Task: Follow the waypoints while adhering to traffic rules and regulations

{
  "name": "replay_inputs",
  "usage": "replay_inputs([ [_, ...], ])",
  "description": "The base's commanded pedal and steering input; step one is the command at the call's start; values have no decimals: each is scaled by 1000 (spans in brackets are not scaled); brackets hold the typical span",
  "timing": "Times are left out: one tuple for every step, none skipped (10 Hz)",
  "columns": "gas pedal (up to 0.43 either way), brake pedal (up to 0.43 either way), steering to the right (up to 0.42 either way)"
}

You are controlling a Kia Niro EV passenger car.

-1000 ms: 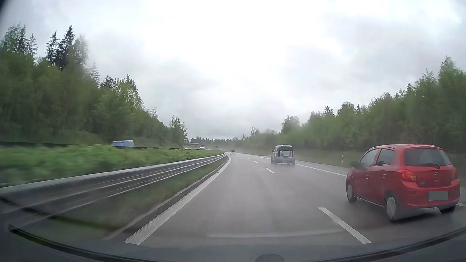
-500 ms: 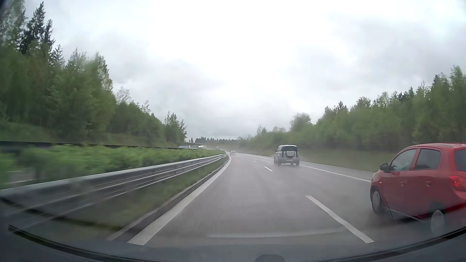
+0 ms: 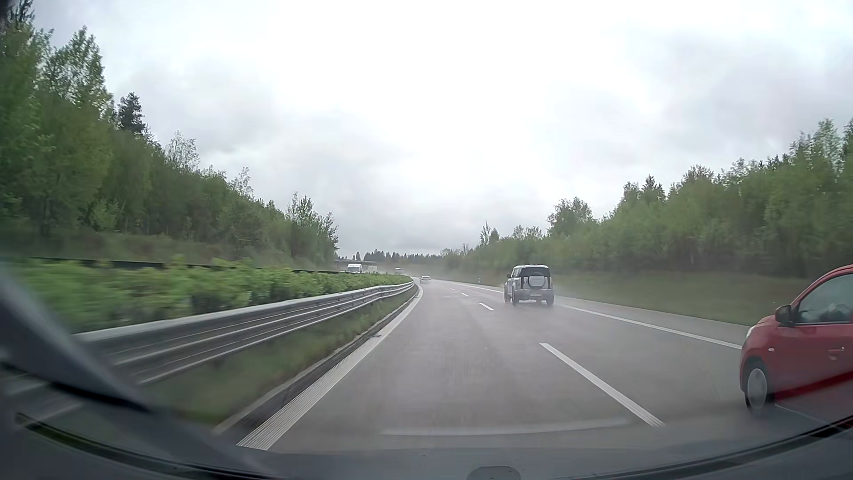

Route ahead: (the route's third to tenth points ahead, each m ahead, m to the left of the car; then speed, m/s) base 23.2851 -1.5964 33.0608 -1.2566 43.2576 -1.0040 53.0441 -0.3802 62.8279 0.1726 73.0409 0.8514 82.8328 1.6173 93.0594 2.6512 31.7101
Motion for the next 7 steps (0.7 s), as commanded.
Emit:
replay_inputs([
  [299, 0, -7],
  [299, 0, -7],
  [299, 0, -7],
  [287, 0, -7],
  [287, 0, -7],
  [287, 0, -7],
  [287, 0, -7],
])
